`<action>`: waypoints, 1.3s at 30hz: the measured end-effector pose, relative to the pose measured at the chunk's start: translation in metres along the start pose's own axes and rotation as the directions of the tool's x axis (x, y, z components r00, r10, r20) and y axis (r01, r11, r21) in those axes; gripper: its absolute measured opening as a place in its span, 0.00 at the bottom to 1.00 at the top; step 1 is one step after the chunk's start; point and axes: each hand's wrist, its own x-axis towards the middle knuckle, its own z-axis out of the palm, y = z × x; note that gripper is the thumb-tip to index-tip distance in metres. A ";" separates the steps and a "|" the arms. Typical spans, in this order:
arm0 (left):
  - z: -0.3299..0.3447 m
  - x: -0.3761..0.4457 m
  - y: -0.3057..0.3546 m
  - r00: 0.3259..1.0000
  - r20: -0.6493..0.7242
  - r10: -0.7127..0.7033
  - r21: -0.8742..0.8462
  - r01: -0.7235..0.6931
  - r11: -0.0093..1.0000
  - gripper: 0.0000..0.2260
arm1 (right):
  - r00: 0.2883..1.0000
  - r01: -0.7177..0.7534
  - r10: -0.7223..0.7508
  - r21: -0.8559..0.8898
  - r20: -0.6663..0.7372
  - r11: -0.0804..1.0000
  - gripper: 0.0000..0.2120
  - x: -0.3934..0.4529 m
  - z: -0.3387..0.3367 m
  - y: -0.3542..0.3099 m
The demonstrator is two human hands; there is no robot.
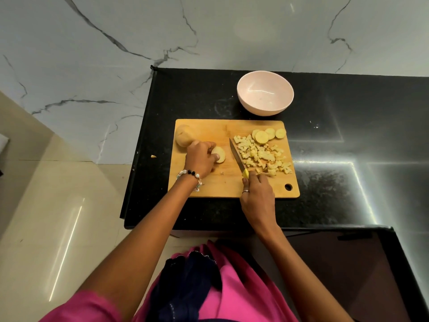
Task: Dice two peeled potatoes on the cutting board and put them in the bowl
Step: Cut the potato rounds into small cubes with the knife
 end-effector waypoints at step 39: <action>0.002 0.001 -0.010 0.995 -0.056 0.079 0.066 -0.075 0.995 0.26 | 0.947 0.052 -0.005 -0.139 0.322 0.989 0.29 -0.014 -0.006 -0.038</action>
